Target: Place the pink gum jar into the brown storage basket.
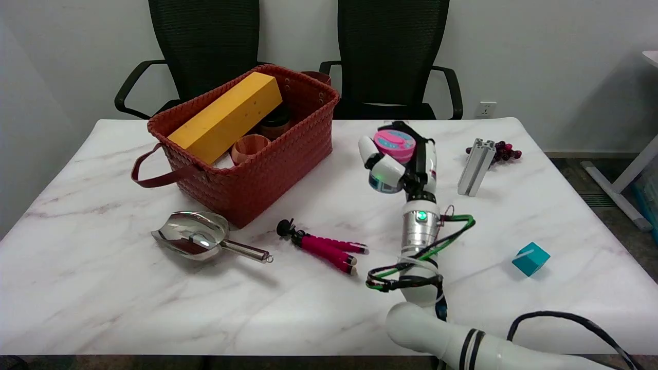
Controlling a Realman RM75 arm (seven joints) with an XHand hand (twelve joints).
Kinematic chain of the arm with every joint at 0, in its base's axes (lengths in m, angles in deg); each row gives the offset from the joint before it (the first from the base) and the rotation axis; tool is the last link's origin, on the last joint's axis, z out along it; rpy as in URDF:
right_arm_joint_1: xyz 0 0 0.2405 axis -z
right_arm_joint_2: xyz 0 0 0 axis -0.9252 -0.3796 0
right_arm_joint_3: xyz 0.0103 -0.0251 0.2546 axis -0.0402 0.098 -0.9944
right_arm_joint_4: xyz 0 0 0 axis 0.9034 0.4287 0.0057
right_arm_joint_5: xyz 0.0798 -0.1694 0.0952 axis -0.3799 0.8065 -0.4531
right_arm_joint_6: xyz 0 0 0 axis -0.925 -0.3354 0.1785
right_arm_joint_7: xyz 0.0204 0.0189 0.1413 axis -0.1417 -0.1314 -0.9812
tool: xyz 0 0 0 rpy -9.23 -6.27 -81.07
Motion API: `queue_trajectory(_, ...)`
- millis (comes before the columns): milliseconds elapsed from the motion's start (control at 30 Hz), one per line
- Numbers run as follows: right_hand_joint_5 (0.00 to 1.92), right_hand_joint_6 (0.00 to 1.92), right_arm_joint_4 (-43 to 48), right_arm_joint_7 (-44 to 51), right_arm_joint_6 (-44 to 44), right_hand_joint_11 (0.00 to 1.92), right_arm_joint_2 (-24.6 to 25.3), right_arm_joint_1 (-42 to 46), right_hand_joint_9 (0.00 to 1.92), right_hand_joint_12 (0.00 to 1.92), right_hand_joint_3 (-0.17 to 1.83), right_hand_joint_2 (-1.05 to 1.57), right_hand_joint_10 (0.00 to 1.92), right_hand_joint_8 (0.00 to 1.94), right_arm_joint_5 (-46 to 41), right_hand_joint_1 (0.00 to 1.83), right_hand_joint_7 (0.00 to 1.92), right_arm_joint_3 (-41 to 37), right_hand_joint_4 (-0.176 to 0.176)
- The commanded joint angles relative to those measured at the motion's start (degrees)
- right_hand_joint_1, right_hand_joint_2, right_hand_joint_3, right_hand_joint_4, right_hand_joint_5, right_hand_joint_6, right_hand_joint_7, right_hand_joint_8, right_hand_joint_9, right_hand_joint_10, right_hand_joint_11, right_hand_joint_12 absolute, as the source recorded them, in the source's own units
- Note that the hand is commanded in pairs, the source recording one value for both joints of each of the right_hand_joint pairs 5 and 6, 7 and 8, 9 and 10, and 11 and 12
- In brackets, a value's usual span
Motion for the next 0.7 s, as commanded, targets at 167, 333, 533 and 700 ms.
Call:
queue_trajectory(167,1.65,1.65,0.8,4.4,12.3,1.45,0.0,-12.9,1.38,1.45,1.04,1.54,1.38,1.53,5.9,1.05,1.53,-2.5,0.0)
queue_trajectory(333,1.64,1.64,0.4,4.4,18.3,1.45,-0.2,-17.5,1.4,1.45,1.04,1.54,1.4,1.54,6.5,1.06,1.54,-2.7,0.0)
queue_trajectory(533,1.61,1.61,-3.5,4.4,24.4,1.43,1.1,-23.0,1.36,1.43,1.08,1.48,1.36,1.53,6.6,1.08,1.53,-2.8,0.0)
queue_trajectory(700,1.57,1.57,-9.6,3.8,28.0,1.38,3.2,-27.5,1.34,1.38,1.1,1.43,1.34,1.51,6.3,1.06,1.51,-2.4,0.0)
